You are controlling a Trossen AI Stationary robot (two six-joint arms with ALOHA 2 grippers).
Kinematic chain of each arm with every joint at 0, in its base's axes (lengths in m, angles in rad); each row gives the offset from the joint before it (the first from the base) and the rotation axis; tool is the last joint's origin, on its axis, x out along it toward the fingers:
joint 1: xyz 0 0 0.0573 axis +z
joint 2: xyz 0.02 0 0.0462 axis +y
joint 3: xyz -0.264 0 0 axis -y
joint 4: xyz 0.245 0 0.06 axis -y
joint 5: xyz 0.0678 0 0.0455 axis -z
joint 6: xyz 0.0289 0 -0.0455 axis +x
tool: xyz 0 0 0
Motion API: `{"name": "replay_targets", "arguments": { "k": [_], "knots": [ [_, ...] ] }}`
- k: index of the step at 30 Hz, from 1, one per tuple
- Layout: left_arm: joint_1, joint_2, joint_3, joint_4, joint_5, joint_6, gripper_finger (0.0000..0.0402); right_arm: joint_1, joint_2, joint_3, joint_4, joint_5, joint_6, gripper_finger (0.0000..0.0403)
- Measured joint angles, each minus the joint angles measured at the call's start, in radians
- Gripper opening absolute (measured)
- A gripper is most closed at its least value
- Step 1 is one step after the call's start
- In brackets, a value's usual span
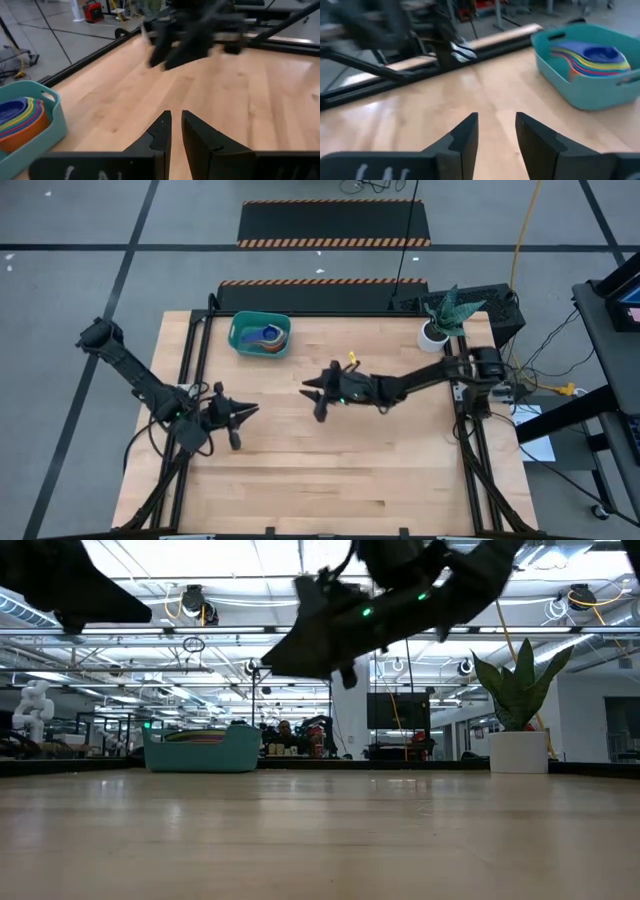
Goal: Nest measuring cups in basket
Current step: Adjust the green bin
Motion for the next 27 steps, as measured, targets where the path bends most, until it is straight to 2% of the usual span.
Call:
{"name": "replay_targets", "arguments": {
  "k": [8, 16, 20, 24, 27],
  "knots": [
    [-0.090, 0.072, 0.000, 0.016, -0.020, -0.059, 0.0044, -0.109, 0.146, 0.167, -0.091, -0.022, -0.043, 0.0095],
    [-0.137, 0.196, 0.000, 0.099, -0.019, -0.117, 0.0044, -0.227, 0.238, 0.248, -0.145, -0.017, -0.003, 0.0082],
    [-0.136, 0.268, 0.000, 0.168, -0.020, -0.125, 0.0044, -0.241, 0.315, 0.348, -0.147, -0.023, -0.011, 0.0082],
    [-0.136, 0.316, 0.000, 0.232, -0.019, -0.135, 0.0044, -0.240, 0.384, 0.468, -0.255, -0.021, -0.036, 0.0082],
    [-0.147, 0.330, 0.000, 0.255, -0.019, -0.150, 0.0044, -0.243, 0.397, 0.492, -0.301, -0.012, -0.036, 0.0082]
  ]
}}
